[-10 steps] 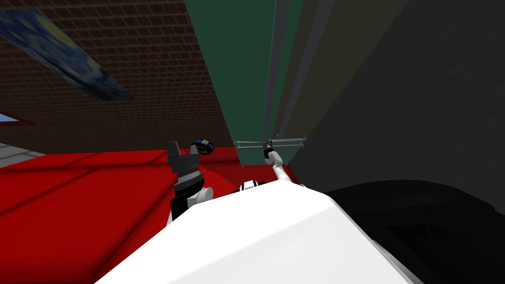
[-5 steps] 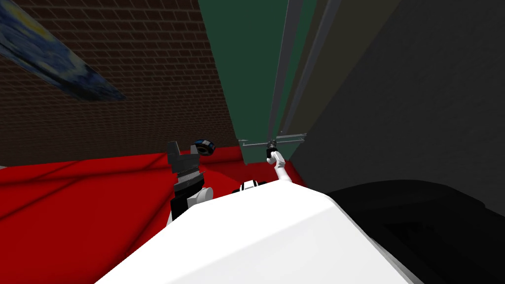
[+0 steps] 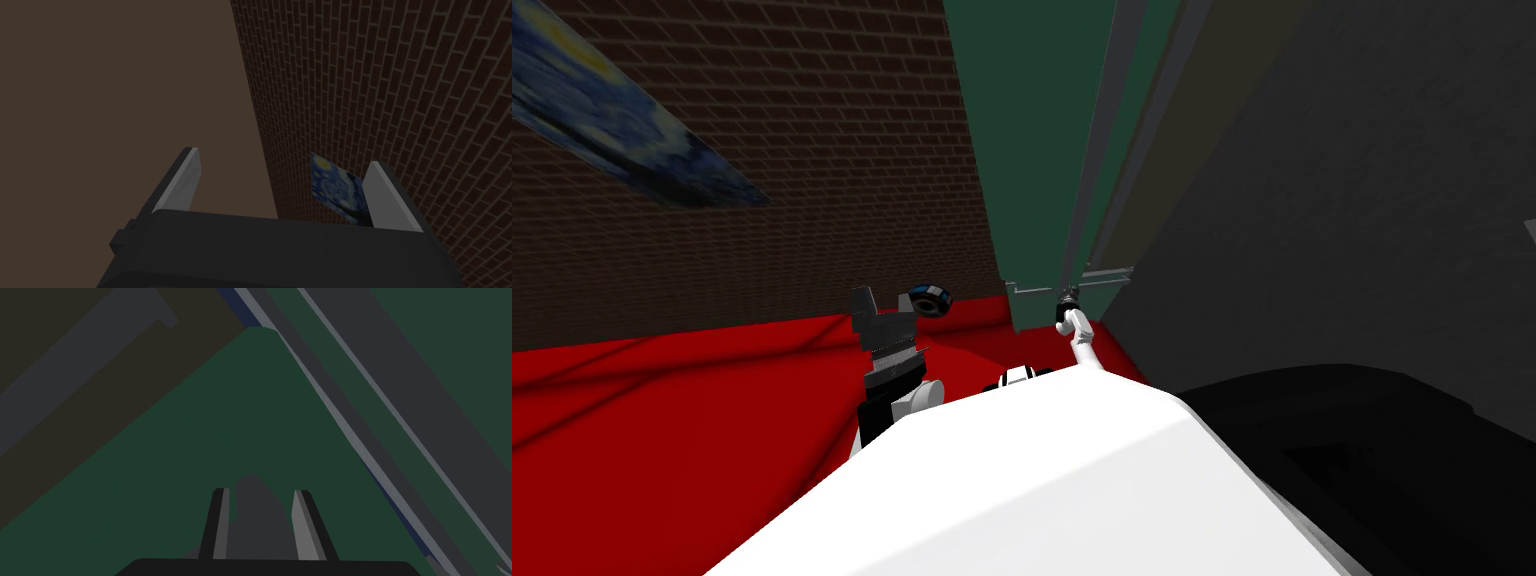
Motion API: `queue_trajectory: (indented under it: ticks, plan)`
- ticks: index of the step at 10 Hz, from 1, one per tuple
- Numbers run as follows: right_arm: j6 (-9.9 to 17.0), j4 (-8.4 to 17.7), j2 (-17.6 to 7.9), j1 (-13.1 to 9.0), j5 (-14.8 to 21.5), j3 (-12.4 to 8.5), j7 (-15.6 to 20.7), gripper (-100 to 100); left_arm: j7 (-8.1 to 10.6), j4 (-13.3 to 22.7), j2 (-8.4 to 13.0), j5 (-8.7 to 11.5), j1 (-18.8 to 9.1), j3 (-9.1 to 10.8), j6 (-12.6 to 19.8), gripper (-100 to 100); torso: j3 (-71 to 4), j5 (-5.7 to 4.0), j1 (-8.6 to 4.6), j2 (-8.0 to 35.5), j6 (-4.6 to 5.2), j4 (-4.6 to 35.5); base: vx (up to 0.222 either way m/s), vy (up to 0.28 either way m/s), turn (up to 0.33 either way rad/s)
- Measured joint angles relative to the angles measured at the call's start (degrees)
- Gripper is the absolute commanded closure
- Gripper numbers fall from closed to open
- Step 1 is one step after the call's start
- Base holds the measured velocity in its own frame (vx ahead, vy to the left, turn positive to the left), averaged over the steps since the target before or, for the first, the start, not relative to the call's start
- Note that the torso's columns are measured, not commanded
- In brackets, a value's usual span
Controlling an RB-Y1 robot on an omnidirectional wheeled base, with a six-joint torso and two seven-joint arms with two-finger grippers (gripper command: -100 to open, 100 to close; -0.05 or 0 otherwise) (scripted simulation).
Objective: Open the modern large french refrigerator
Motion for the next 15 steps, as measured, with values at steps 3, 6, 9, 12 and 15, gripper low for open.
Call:
queue_trajectory:
  ticks: [3, 6, 9, 12, 15]
  plan:
    - [1.6, -1.2, 0.2, 0.8, 1.3, -2.0, -1.0, 100, 0.00, 0.0, 0.0, 0.0, 0.0, 0.00, 0.0, 0, 0.1, 0.01, 0.02, 0.1, -0.32, 0.1, 0.007, 0.248, -0.091]
    - [3.0, -2.6, 0.1, 1.8, 2.1, -4.0, -1.9, 100, 0.00, 0.0, 0.0, 0.0, 0.0, 0.00, 0.0, 0, 0.1, 0.12, 0.01, 0.2, -0.38, 0.2, -0.004, 0.239, -0.083]
    - [4.5, -4.4, 0.5, 2.7, 3.5, -5.8, -3.0, 100, 0.00, 0.0, 0.0, 0.0, 0.0, -0.01, 0.0, 0, 0.1, 0.32, 0.41, 0.2, -0.20, 0.3, -0.002, 0.331, -0.115]
    - [5.8, -4.3, 0.8, 3.6, 4.4, -7.1, -3.7, 100, 0.00, 0.0, 0.0, 0.0, 0.0, 0.01, 0.0, 0, 0.1, 0.06, -0.28, 0.1, -0.13, 0.1, 0.030, 0.187, -0.063]
    - [7.7, -5.5, 0.7, 4.7, 5.1, -9.1, -4.9, 100, 0.00, 0.0, 0.0, 0.0, 0.0, 0.01, 0.0, 0, 0.1, 0.09, -0.01, 0.1, -0.29, 0.0, 0.053, 0.235, -0.081]
